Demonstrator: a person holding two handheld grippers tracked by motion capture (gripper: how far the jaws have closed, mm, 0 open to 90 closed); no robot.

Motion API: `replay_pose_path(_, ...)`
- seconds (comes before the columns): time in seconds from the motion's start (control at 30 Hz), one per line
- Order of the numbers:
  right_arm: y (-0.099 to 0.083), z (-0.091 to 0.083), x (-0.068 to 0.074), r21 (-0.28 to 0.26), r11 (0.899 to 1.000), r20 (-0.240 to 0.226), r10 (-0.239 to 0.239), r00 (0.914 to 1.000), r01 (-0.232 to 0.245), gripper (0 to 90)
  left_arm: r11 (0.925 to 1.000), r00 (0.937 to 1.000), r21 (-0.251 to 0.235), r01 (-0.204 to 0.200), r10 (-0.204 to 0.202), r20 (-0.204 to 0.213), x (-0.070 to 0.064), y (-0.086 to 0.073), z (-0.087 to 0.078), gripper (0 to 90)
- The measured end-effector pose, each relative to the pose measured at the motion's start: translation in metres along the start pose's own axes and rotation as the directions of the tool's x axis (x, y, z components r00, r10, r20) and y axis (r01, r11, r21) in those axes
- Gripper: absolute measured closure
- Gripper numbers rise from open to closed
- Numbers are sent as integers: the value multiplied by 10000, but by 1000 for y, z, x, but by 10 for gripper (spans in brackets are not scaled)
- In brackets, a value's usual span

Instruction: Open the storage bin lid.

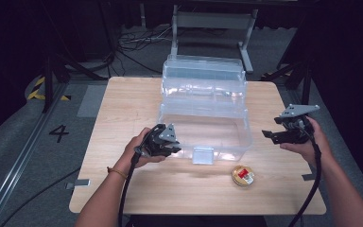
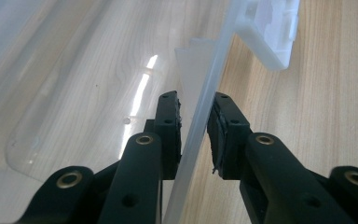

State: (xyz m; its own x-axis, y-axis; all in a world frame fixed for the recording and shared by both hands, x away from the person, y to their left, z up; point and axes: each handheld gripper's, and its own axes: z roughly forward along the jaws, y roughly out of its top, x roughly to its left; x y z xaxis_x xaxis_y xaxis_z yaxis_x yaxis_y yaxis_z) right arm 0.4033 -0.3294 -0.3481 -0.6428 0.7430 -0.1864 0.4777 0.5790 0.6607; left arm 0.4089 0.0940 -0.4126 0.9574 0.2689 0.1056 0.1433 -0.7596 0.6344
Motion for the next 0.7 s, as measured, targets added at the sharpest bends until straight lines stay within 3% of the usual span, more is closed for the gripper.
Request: replay_pose_path(0.7,-45,10,44,1042,9929,-1295,-428,9907,565,295,10000,10000,-72,16,-16,11,-1,0,1,752)
